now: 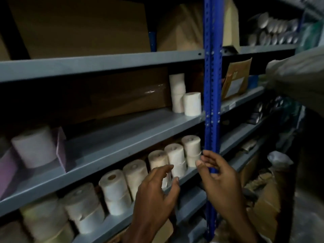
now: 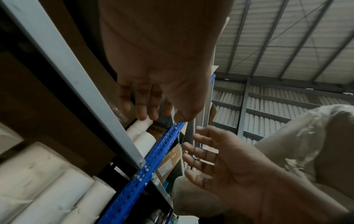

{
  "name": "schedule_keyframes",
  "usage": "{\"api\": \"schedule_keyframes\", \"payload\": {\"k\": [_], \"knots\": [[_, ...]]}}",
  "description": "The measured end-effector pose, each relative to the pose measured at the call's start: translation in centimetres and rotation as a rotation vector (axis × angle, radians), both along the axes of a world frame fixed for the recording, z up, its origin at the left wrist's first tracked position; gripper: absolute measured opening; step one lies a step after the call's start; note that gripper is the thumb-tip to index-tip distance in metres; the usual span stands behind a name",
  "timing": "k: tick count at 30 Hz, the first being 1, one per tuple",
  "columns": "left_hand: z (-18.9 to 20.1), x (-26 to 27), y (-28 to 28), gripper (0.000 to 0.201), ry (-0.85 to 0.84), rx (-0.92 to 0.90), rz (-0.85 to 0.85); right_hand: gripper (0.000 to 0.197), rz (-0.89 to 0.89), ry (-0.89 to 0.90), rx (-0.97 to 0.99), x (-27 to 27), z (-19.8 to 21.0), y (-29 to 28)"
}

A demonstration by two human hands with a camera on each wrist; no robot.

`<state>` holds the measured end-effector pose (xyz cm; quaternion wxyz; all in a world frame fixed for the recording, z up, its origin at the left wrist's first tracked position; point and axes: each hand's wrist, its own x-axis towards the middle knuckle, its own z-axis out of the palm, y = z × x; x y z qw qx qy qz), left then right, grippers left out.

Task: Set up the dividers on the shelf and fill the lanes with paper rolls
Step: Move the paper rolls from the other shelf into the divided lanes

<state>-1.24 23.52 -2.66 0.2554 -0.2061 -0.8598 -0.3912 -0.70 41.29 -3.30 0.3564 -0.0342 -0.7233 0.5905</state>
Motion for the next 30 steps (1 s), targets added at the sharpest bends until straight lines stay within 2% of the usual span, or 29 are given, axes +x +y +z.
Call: {"api": "schedule_keyframes", "payload": {"k": [3, 6, 11, 16, 21, 24, 30], "knots": [[0.9, -4.5, 1.5, 0.038, 0.012, 0.007, 0.019, 0.026, -0.038, 0.019, 0.015, -4.6, 2.2, 1.6], [1.5, -9.4, 2.8, 0.032, 0.021, 0.037, 0.029, 0.033, -0.082, -0.005, 0.033, -9.9, 4.3, 3.7], [2.9, -17.7, 6.4, 0.038, 0.003, 0.139, 0.041, 0.043, -0.151, -0.137, 0.202, -17.9, 8.1, 7.2], [4.9, -25.2, 11.0, 0.054, -0.100, 0.076, -0.009, 0.050, -0.227, -0.119, 0.489, -24.7, 12.1, 9.6], [6.5, -29.8, 14.7, 0.053, -0.230, 0.040, -0.030, 0.057, -0.189, -0.220, 0.864, -30.6, 13.8, 10.9], [6.7, -31.7, 16.4, 0.053, -0.267, 0.047, -0.029, 0.050, -0.170, -0.268, 1.067, -33.2, 14.2, 11.5], [5.8, -33.8, 17.9, 0.049, -0.184, -0.113, 0.085, 0.049, -0.108, -0.339, 1.184, -36.0, 14.7, 12.6]]}}
